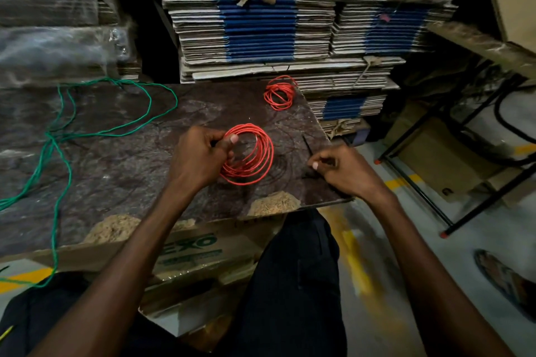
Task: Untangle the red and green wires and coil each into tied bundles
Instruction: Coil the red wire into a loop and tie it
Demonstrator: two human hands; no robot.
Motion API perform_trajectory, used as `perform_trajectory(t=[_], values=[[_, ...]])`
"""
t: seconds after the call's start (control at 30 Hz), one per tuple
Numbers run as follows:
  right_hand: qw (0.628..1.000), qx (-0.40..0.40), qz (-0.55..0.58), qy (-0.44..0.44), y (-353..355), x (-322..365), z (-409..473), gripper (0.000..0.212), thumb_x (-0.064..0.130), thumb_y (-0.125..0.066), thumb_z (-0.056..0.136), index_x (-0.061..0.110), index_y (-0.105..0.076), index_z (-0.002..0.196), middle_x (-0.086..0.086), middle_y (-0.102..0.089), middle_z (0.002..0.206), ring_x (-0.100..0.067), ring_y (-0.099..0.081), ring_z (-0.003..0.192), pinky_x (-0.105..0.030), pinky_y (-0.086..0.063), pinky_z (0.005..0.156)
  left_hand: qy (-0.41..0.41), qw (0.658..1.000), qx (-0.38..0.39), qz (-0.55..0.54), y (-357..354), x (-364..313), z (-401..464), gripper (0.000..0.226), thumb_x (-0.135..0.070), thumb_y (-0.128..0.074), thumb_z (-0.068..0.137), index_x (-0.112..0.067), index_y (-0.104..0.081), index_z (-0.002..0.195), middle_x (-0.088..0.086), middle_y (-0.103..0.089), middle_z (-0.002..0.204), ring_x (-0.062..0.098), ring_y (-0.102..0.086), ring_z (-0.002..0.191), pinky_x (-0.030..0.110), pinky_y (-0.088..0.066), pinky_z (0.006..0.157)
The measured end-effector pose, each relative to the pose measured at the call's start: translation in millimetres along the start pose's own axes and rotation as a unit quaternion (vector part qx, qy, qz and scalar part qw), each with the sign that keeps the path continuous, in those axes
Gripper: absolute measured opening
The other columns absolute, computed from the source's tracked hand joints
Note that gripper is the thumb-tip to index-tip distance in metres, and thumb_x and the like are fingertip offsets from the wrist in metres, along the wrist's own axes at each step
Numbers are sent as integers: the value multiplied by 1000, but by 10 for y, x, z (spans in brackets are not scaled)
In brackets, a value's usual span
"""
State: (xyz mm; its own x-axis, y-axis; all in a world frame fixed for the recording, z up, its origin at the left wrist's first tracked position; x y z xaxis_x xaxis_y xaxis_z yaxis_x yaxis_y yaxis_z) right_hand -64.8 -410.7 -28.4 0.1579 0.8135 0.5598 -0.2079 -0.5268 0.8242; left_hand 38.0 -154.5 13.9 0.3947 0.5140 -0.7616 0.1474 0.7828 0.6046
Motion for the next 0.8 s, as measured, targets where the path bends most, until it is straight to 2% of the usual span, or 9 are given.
perform_trajectory(t=[0.07, 0.13, 0.23, 0.33, 0.5, 0.67, 0.8], values=[[1000, 8, -1, 1, -6, 10, -27, 11, 20, -73, 84, 21, -76, 94, 8, -72, 88, -7, -65, 79, -28, -52, 71, -5, 1000, -2, -2, 15, 15, -4, 37, -31, -63, 91, -13, -67, 59, 7, -65, 54, 19, -58, 47, 38, -49, 57], [1000, 6, -13, 4, 0, 41, -58, 12, 19, -78, 79, 22, -77, 90, 9, -70, 82, -7, -65, 75, -27, -51, 68, -12, 1000, -6, 1, 25, 14, -9, 37, -31, -63, 91, -13, -67, 59, 8, -64, 54, 18, -56, 46, 38, -48, 56], [999, -17, -45, 9, 13, 94, -81, 4, 20, -76, 80, 24, -76, 82, 9, -69, 81, -7, -63, 76, -28, -50, 66, -17, 1000, -8, 4, 31, 1, -19, 37, -31, -63, 91, -13, -67, 60, 7, -64, 54, 17, -55, 46, 37, -48, 57], [998, -30, -54, -2, 23, 86, -85, 9, 18, -72, 82, 26, -71, 78, 10, -67, 82, -6, -61, 75, -29, -48, 66, -21, 1000, -2, 1, 20, 5, -27, 38, -37, -61, 89, -14, -66, 59, 4, -65, 55, 18, -57, 48, 38, -49, 57], [998, 3, -65, -2, -31, 96, -112, 10, 23, -77, 80, 27, -69, 84, 9, -63, 88, -9, -59, 78, -27, -42, 66, -12, 1000, 6, -19, 21, 36, -22, 42, -46, -55, 81, -13, -68, 61, 4, -66, 56, 21, -61, 50, 43, -53, 57], [997, -32, -72, -1, 5, 121, -117, 6, 20, -72, 83, 25, -69, 82, 9, -65, 87, -10, -60, 80, -28, -45, 67, -23, 999, 11, -24, 22, 31, -32, 41, -46, -54, 81, -12, -69, 63, 2, -68, 58, 18, -62, 50, 41, -53, 58], [998, -61, -27, -4, 96, 152, -116, 8, 19, -71, 85, 26, -67, 84, 10, -61, 85, -8, -58, 78, -27, -43, 65, -37, 999, 10, -21, 42, 27, -39, 41, -45, -54, 83, -13, -67, 61, 3, -67, 57, 17, -61, 50, 41, -52, 56]])
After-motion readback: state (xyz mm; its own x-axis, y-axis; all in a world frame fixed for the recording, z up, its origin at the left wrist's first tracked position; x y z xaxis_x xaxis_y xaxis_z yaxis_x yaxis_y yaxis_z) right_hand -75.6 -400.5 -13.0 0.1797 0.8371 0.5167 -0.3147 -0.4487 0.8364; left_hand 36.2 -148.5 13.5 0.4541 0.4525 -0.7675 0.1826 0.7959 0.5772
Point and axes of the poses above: each hand's wrist, its own z-axis towards the middle knuckle, its own y-axis out of the back of the hand, x = y × z, the point moved 6 cm from there along z, towards the middle knuckle
